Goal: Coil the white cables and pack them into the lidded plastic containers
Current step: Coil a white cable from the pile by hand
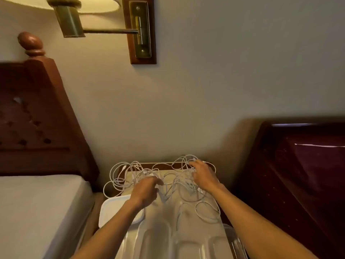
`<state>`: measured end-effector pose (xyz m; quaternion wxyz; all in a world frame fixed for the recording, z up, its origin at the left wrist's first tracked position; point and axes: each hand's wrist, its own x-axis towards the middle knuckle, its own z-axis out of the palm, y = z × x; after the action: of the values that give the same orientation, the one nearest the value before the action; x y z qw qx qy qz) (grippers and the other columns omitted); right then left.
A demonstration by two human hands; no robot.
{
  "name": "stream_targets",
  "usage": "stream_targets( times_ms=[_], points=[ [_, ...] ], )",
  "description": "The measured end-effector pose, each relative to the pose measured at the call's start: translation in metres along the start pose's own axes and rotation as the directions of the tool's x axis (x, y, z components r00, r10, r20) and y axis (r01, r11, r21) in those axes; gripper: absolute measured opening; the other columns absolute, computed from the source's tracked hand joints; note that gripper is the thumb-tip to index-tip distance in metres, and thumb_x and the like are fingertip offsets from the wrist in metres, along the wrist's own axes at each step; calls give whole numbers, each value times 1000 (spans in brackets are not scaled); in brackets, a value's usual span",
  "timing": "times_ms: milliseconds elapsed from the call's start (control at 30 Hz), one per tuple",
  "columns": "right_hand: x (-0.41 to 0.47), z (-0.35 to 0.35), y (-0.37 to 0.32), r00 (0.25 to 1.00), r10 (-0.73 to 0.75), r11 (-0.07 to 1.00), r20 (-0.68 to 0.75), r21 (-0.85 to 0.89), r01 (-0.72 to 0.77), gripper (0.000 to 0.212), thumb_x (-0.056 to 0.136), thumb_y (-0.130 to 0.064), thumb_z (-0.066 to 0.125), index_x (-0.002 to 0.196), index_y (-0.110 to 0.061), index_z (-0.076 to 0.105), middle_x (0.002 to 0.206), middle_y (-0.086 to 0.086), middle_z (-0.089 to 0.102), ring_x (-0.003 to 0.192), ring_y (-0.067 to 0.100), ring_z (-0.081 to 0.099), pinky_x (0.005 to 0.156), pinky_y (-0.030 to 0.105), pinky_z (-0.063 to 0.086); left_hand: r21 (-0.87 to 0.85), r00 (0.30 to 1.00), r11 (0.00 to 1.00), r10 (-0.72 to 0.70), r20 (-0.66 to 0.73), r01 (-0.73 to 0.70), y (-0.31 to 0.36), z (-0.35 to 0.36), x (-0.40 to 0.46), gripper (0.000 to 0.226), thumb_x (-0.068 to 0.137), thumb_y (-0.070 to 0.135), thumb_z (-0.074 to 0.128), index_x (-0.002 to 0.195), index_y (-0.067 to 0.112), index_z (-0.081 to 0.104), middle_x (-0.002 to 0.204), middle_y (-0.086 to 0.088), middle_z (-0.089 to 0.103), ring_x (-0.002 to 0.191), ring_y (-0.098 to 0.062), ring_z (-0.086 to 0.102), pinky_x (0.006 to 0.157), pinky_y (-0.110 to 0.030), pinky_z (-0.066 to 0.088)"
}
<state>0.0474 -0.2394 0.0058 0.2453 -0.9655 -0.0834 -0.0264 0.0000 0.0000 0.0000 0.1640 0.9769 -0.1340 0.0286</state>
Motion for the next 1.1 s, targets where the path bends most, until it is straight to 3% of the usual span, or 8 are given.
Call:
stream_targets(
  times_ms=[167, 300, 400, 567, 667, 767, 933, 1100],
  points=[
    [22, 8, 7, 991, 44, 994, 124, -106, -31, 44, 95, -14, 57, 138, -21, 53, 144, 1, 50, 132, 24, 48, 101, 39, 45, -2, 1000, 1000, -21, 10, 21, 0, 11, 12, 20, 88, 20, 64, 103, 30, 73, 108, 14, 71, 104, -9, 62, 88, -29, 50],
    [33, 9, 5, 989, 98, 994, 106, -56, -93, 18, 95, -22, 59, 106, -21, 74, 112, 3, 71, 104, 24, 64, 85, 38, 53, -42, 999, 999, 1, -36, -3, 0, 11, 21, 16, 89, 24, 62, 97, 29, 75, 99, 15, 73, 90, -5, 65, 75, -22, 48],
    [42, -2, -5, 997, 82, 994, 13, 69, -83, 19, 92, -20, 57, 90, -22, 75, 96, 2, 74, 92, 24, 67, 79, 42, 55, -108, 992, 994, -44, -118, 31, 2, 6, 31, 15, 88, 22, 63, 94, 29, 76, 93, 15, 73, 79, -6, 65, 70, -25, 51],
    [44, -1, -9, 967, 50, 993, 250, -116, -21, 36, 89, -4, 59, 118, -22, 69, 126, 4, 64, 116, 24, 60, 97, 42, 50, -166, 996, 985, -64, -66, 52, 9, 4, 39, 16, 88, 19, 63, 93, 27, 76, 93, 12, 73, 73, -3, 61, 71, -25, 52],
    [37, 13, -2, 951, 77, 974, 300, -225, -8, 36, 90, -6, 60, 123, -18, 66, 128, 6, 63, 119, 26, 57, 94, 39, 51, -162, 998, 986, -50, -38, 43, 14, 12, 31, 17, 88, 18, 62, 94, 25, 76, 95, 11, 73, 75, -3, 60, 68, -21, 46],
    [35, 14, -3, 984, 56, 990, 169, -136, -33, 17, 94, -19, 62, 104, -16, 74, 107, 5, 71, 102, 24, 64, 84, 38, 51, -184, 996, 981, -68, -50, 58, 14, 20, 25, 17, 90, 21, 61, 99, 27, 75, 100, 12, 72, 85, -6, 64, 76, -25, 52],
    [42, -28, -28, 990, -56, 998, -131, -41, 51, 17, 93, -36, 61, 94, -28, 76, 89, -8, 74, 94, 15, 60, 85, 39, 30, -336, 985, 941, -90, -148, 35, 21, 10, 38, 29, 84, 6, 66, 109, 19, 71, 110, 6, 71, 84, -8, 68, 80, -23, 52],
    [46, -90, -62, 971, -148, 980, -185, 106, 170, 15, 92, -32, 64, 97, -26, 76, 86, -10, 74, 84, 11, 65, 86, 39, 49, -502, 943, 863, -125, -309, -50, 47, -39, 55, 41, 84, -5, 62, 120, 14, 62, 110, 0, 66, 80, -22, 69, 67, -36, 57]
  ],
)
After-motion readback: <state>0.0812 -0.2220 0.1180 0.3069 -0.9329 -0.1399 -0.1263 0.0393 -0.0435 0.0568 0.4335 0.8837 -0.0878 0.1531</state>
